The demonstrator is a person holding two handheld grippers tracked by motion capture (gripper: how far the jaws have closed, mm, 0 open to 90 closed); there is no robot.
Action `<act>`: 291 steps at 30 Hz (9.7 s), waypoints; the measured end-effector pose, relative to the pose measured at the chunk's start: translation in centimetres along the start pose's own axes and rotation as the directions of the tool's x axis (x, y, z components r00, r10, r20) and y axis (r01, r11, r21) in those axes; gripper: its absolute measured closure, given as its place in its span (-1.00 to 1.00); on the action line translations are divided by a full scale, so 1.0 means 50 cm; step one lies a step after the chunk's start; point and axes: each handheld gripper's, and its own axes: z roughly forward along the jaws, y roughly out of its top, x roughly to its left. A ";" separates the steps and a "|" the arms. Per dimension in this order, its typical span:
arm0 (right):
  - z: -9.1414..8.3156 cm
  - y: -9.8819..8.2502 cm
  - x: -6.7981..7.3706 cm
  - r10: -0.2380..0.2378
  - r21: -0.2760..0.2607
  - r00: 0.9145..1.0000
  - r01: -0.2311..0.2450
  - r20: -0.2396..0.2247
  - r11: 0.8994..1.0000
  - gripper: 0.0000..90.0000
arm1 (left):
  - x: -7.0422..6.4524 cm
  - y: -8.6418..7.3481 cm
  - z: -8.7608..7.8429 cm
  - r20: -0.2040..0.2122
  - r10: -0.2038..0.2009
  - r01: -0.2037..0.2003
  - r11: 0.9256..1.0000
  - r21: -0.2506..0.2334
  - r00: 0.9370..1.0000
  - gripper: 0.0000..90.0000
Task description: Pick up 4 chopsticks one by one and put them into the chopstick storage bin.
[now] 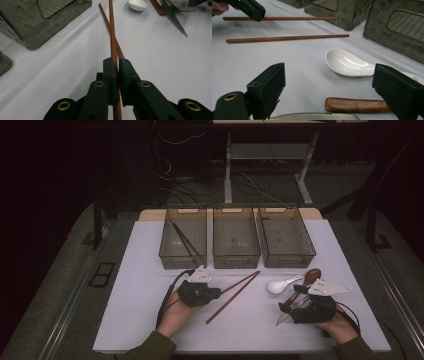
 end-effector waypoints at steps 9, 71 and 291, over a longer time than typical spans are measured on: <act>0.001 -0.001 -0.001 0.002 -0.001 1.000 -0.002 0.008 1.000 -0.76 | 0.007 0.008 -0.036 0.034 0.020 -0.019 1.000 -0.023 0.999 0.86; -0.013 -0.006 -0.007 0.020 -0.020 0.999 -0.019 0.025 1.000 -0.75 | 0.218 0.112 -0.168 -0.168 -0.065 0.039 0.988 -0.152 0.984 0.86; -0.006 0.000 0.001 -0.001 -0.008 1.000 0.001 0.022 1.000 -0.75 | -0.013 0.005 0.024 -0.007 0.018 -0.018 0.999 0.029 1.000 0.86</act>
